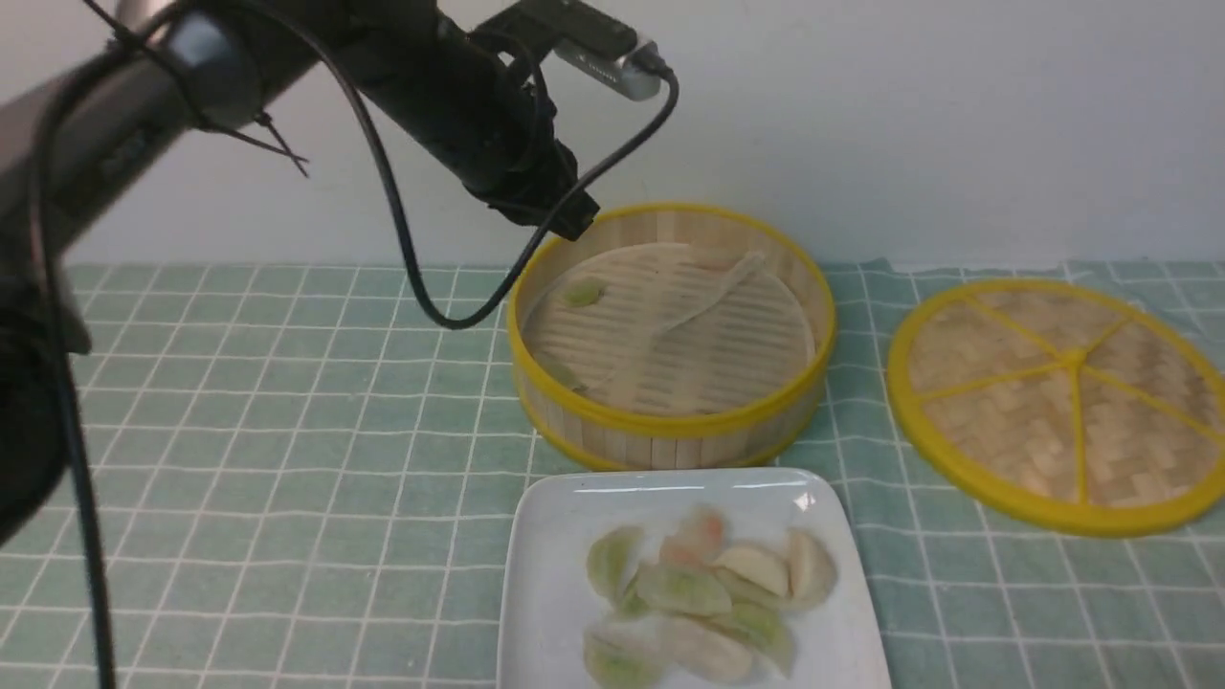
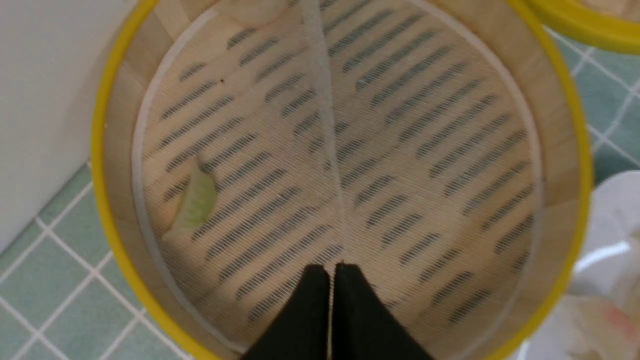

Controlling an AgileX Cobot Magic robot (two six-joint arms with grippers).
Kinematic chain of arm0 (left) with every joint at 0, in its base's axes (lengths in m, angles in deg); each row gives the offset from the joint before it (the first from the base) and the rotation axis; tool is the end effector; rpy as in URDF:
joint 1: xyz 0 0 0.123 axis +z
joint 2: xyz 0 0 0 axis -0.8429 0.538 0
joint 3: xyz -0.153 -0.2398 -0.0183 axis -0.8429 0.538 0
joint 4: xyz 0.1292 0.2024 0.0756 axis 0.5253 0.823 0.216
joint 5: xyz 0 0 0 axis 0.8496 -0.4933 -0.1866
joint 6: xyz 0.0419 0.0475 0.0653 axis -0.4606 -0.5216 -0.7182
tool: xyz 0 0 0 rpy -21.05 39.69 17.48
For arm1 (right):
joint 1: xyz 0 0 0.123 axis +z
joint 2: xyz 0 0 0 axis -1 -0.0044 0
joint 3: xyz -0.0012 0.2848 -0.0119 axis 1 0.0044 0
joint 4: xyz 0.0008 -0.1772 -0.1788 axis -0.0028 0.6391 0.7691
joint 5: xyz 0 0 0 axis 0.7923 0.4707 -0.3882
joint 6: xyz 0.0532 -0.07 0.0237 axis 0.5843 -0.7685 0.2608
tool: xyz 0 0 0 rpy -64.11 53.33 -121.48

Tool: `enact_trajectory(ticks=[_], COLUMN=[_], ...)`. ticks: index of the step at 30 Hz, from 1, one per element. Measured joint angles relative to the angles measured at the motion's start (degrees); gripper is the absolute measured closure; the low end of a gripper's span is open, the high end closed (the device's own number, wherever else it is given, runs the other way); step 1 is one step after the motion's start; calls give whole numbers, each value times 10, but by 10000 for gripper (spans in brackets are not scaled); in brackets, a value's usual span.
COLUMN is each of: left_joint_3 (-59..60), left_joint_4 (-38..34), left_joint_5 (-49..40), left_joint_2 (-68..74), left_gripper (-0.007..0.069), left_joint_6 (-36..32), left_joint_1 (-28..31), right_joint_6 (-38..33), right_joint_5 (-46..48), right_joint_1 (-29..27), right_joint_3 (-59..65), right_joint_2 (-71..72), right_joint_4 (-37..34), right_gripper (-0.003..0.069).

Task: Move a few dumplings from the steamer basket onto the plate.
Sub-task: Use the left arm to grab a dumpling from the steamer

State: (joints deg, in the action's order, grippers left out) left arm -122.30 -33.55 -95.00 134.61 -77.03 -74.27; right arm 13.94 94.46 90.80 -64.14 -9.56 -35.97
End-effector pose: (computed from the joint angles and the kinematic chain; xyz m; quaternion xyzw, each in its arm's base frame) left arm 0.4527 -0.1687 0.2878 0.3936 0.8644 -0.1399 0.2798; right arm 0.0526 0.0002 0.1725 0.0129 0.8045 0.0147 0.5937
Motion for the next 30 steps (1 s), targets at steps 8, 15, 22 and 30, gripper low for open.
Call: enact_trajectory(ticks=[8, 15, 22, 30], left_joint_3=[-49, -49, -50, -53], left_joint_4=[6, 6, 13, 20], left_joint_5=[101, 194, 228, 230], left_joint_2=[94, 152, 193, 199], left_gripper=[533, 312, 199, 232], left_joint_6=[-30, -75, -82, -79], left_joint_1=[0, 0, -4, -5], right_joint_6=[0, 13, 13, 13], right_joint_5=[0, 0, 0, 0], right_joint_1=[0, 0, 0, 0], right_joint_3=[0, 0, 0, 0], right_joint_2=[0, 0, 0, 0], right_joint_4=[0, 0, 0, 0], right_gripper=[673, 673, 673, 673])
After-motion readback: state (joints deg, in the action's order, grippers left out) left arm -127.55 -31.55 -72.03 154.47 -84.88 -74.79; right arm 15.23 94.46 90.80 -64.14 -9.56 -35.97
